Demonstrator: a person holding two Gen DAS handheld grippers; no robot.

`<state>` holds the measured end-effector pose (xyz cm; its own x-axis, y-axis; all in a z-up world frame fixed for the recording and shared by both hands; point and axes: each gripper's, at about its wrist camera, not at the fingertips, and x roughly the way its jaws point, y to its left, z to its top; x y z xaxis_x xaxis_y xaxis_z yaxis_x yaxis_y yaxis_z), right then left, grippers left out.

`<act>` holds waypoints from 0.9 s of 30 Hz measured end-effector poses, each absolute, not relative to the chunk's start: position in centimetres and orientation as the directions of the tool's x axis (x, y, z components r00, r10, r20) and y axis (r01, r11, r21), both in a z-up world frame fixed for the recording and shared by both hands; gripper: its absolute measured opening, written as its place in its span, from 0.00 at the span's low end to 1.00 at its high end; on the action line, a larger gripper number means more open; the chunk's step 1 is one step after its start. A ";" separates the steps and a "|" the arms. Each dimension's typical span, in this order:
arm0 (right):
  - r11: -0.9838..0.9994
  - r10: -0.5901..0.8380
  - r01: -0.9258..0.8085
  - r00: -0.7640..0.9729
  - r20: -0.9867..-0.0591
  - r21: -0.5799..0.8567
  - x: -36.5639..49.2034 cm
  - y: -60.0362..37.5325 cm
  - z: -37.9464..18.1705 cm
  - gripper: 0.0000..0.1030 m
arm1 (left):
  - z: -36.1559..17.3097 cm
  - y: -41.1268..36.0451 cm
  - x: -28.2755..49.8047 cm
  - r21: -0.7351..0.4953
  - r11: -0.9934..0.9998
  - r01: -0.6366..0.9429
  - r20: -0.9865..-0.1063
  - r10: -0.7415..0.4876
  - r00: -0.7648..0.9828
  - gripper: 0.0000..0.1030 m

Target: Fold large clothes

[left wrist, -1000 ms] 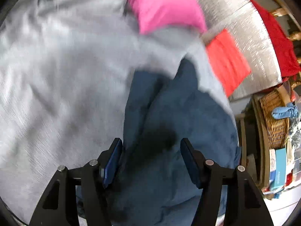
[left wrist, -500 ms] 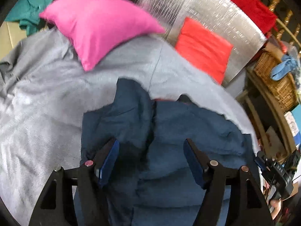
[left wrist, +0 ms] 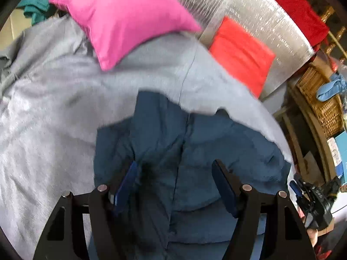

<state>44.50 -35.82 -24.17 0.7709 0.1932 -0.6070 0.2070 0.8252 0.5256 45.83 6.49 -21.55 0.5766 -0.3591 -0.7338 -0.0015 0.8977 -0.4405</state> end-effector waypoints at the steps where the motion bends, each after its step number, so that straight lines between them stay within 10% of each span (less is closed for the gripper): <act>1: 0.832 0.209 0.177 0.777 -0.594 0.525 44.6 -34.9 -23.6 0.56 | -21.5 6.5 46.0 -0.426 0.905 -0.011 -0.738 -0.340 0.582 0.72; 9: 0.851 0.272 0.188 0.642 -0.717 0.491 49.3 -30.4 -28.6 0.61 | -24.0 6.3 46.9 -0.327 0.944 -0.037 -0.814 -0.261 0.519 0.72; 19: 0.827 0.299 0.154 0.695 -0.654 0.541 44.3 -32.7 -25.6 0.61 | -22.1 6.3 44.4 -0.300 0.954 -0.028 -0.814 -0.240 0.528 0.72; 27: 0.862 0.284 0.123 0.687 -0.668 0.492 35.3 -34.6 -24.3 0.44 | -20.8 5.6 38.7 -0.229 0.972 0.051 -0.804 -0.219 0.554 0.73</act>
<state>35.26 -34.60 -24.30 0.6874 0.2841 -0.6684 0.1226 0.8617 0.4923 38.66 5.62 -20.83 0.5536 -0.2186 -0.8036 0.0513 0.9720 -0.2292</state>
